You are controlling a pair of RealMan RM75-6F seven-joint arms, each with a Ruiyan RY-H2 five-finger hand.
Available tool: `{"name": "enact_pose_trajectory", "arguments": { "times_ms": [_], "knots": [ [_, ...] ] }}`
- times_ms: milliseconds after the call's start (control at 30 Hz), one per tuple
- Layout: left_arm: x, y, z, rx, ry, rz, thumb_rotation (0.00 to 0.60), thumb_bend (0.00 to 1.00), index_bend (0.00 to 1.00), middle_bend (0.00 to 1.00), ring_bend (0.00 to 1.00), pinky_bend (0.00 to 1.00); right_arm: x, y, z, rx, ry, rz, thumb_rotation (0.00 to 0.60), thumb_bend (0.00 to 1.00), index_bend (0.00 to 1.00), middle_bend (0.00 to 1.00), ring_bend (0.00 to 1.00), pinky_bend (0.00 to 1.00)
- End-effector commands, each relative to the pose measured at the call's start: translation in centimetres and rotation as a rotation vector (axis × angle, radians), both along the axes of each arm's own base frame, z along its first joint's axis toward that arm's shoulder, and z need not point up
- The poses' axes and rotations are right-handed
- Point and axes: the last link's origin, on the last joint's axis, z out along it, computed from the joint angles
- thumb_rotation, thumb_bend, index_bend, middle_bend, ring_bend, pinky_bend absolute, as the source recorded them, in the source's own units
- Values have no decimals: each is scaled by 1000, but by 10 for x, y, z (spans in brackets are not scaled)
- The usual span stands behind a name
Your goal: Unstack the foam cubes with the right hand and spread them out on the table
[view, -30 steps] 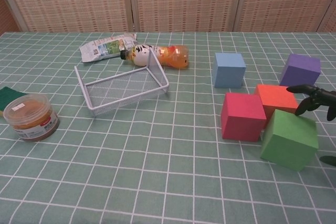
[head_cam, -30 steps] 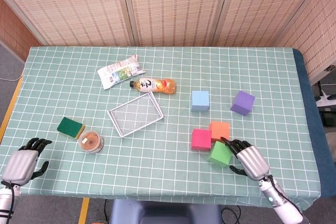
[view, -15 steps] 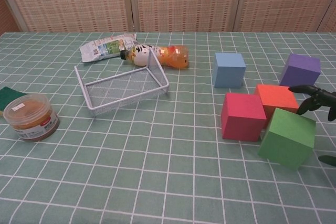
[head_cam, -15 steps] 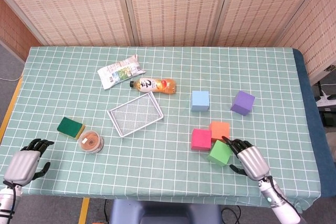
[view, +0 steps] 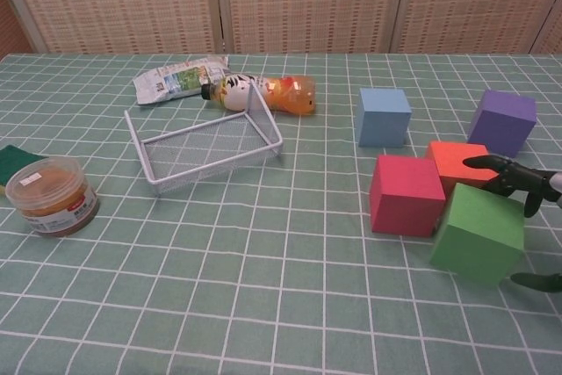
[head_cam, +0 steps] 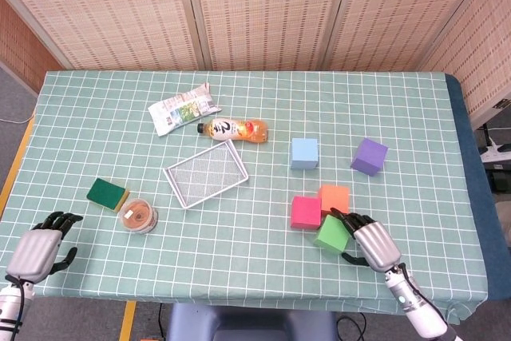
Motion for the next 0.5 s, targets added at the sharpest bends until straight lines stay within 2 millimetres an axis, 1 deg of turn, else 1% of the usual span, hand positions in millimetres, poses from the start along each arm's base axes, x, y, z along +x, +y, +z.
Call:
{"name": "enact_pose_trajectory", "arguments": {
  "times_ms": [33,367,433,500],
  "knots": [
    [0,0,-1,-3,1,0,600,413,231,209,144,396,1,1,-5,20,-20,13,600,23,0,256,242,412],
    [1,0,-3,-13,3,-2,600,414,230,209,145,397,2,1,-10,19,-86,24,600,14,1,232,208,405],
    [1,0,-3,-14,4,-1,600,414,230,209,145,397,1,1,-14,23,-93,24,600,14,14,232,208,404],
    [0,0,-3,-15,3,0,600,414,230,209,145,397,2,0,-17,27,-112,29,600,15,60,234,222,404]
  ]
}}
